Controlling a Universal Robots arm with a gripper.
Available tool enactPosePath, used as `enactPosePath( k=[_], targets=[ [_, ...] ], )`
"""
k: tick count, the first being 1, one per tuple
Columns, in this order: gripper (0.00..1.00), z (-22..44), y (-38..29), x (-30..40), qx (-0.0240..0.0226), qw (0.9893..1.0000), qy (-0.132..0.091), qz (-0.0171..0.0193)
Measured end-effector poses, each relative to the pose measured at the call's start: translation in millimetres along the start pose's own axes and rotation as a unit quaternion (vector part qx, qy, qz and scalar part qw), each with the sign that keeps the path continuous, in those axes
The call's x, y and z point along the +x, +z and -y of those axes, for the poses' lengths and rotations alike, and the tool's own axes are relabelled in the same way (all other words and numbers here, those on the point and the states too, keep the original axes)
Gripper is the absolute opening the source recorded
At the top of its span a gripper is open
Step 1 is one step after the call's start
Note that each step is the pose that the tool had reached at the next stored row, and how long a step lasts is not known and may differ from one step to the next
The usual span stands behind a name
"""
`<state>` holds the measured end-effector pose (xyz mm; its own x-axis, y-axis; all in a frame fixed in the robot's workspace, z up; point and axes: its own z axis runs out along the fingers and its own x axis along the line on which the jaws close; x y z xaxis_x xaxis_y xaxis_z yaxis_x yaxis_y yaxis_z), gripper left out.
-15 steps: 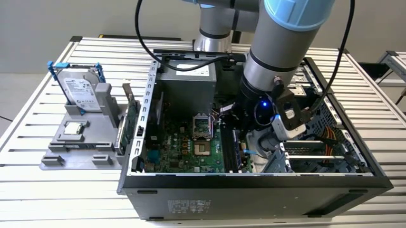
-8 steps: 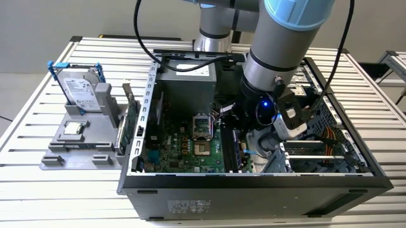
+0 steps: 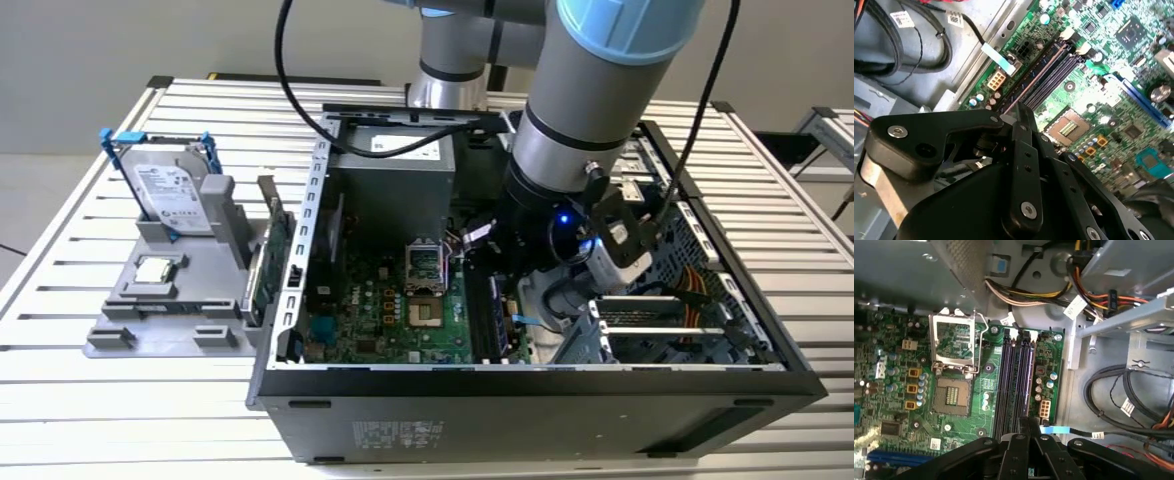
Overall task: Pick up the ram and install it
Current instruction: 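Press down the ram until it locks into place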
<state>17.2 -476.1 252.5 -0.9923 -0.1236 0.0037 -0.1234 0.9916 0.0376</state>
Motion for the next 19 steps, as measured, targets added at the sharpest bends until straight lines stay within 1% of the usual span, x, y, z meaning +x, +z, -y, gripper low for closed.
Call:
enactPosePath(
  k=[3,5,8,10,12,15,17,19],
  targets=[
    [0.00,-0.2,0.0,0.0,0.0001,0.9997,-0.024,-0.0009],
    [0.00,-0.3,0.0,0.0,0.0002,0.9992,-0.040,-0.0015],
    [0.00,-0.4,0.0,0.0,0.0002,0.9979,-0.064,-0.0024],
    [0.00,-0.4,0.1,0.0,0.0002,0.9968,-0.080,-0.0030],
    [0.00,-0.4,0.1,0.0,0.0001,0.9955,-0.095,-0.0036],
    [0.00,-0.5,0.2,-0.1,0.0001,0.9930,-0.118,-0.0044],
    [0.00,-0.5,0.2,0.0,0.0001,0.9910,-0.134,-0.0050],
    [0.00,-0.5,0.2,-0.1,0.0001,0.9885,-0.151,-0.0056]
  ],
)
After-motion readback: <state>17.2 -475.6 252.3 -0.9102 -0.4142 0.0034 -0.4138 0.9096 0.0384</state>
